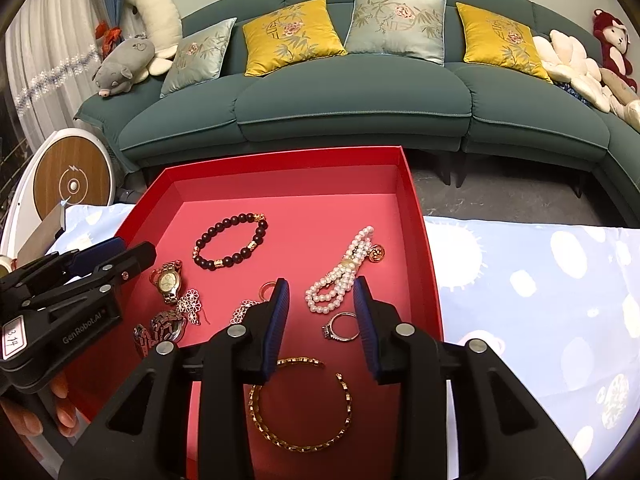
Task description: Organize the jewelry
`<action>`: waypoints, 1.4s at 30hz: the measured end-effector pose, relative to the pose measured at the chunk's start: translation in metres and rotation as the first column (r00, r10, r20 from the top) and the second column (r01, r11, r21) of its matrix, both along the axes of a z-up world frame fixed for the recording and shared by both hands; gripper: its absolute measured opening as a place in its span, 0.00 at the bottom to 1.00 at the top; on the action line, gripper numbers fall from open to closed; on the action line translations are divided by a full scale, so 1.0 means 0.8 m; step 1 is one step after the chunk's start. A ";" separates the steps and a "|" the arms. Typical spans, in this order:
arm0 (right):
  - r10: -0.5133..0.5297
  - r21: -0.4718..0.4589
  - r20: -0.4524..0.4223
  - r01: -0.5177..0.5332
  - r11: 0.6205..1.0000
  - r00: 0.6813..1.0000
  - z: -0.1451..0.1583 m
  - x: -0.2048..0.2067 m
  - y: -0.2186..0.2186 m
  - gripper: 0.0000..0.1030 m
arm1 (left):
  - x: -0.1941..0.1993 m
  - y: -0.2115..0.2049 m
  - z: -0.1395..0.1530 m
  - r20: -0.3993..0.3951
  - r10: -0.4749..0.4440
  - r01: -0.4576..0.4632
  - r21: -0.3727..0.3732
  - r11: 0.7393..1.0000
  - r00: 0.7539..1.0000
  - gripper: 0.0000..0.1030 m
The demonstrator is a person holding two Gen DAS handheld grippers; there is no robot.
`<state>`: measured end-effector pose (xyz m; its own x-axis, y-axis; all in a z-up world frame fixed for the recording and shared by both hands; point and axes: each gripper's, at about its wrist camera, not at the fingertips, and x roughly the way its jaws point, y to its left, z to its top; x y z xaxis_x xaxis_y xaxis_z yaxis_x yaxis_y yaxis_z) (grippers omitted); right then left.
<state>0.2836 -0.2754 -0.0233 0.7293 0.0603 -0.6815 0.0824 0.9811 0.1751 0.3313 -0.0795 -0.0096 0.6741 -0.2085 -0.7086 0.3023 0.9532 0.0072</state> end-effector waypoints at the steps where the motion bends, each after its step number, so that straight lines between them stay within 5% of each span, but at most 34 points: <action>1: 0.000 0.000 0.001 0.000 1.000 1.000 0.000 0.000 0.002 0.32 | 0.001 0.001 0.001 0.002 0.002 -0.002 -0.003 1.000 1.000 0.38; 10: -0.015 0.035 0.001 0.015 0.999 1.000 0.005 -0.002 0.004 0.33 | 0.005 0.002 0.004 -0.012 0.012 -0.013 -0.021 1.000 1.000 0.38; 14: 0.012 0.007 0.021 -0.013 1.000 1.000 0.036 -0.021 0.019 0.33 | -0.005 0.008 0.023 -0.015 0.011 -0.011 -0.012 1.000 1.000 0.38; 17: 0.013 -0.031 0.027 -0.012 0.999 1.000 0.071 -0.045 0.027 0.47 | -0.026 0.018 0.048 -0.002 0.023 -0.023 0.008 1.000 1.000 0.40; 21: -0.010 -0.044 0.007 0.010 0.999 1.000 0.110 -0.081 0.035 0.49 | -0.059 0.043 0.079 -0.032 0.081 -0.081 -0.009 0.997 0.996 0.50; 23: -0.025 -0.004 0.011 0.025 1.000 1.000 0.122 -0.115 0.038 0.62 | -0.079 0.054 0.091 -0.051 0.080 -0.080 -0.005 0.997 0.995 0.52; 24: -0.041 0.016 0.006 0.041 0.999 0.999 0.122 -0.131 0.040 0.72 | -0.094 0.061 0.097 -0.045 0.083 -0.083 0.003 0.997 0.996 0.57; 27: -0.009 0.019 -0.030 0.009 1.000 1.000 0.126 -0.166 0.056 0.73 | -0.147 0.084 0.100 -0.018 0.092 -0.092 0.010 0.996 0.996 0.71; 30: -0.067 0.046 0.028 0.065 0.997 0.997 0.119 -0.213 0.058 0.87 | -0.189 0.096 0.088 0.012 0.121 -0.121 0.053 0.991 0.993 0.73; 35: -0.092 0.113 -0.041 0.096 0.989 0.995 0.098 -0.224 0.057 0.87 | -0.211 0.093 0.084 -0.024 0.129 -0.129 0.005 0.992 0.991 0.75; 42: -0.097 -0.013 -0.025 0.096 0.995 0.995 0.100 -0.208 0.059 0.87 | -0.190 0.071 0.079 -0.008 0.117 -0.117 0.027 0.993 0.993 0.80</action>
<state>0.1172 -0.2282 0.0563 0.7138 -0.0178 -0.7001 0.1810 0.9704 0.1599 0.1797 -0.0227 0.0536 0.6859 -0.1095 -0.7194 0.1887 0.9816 0.0305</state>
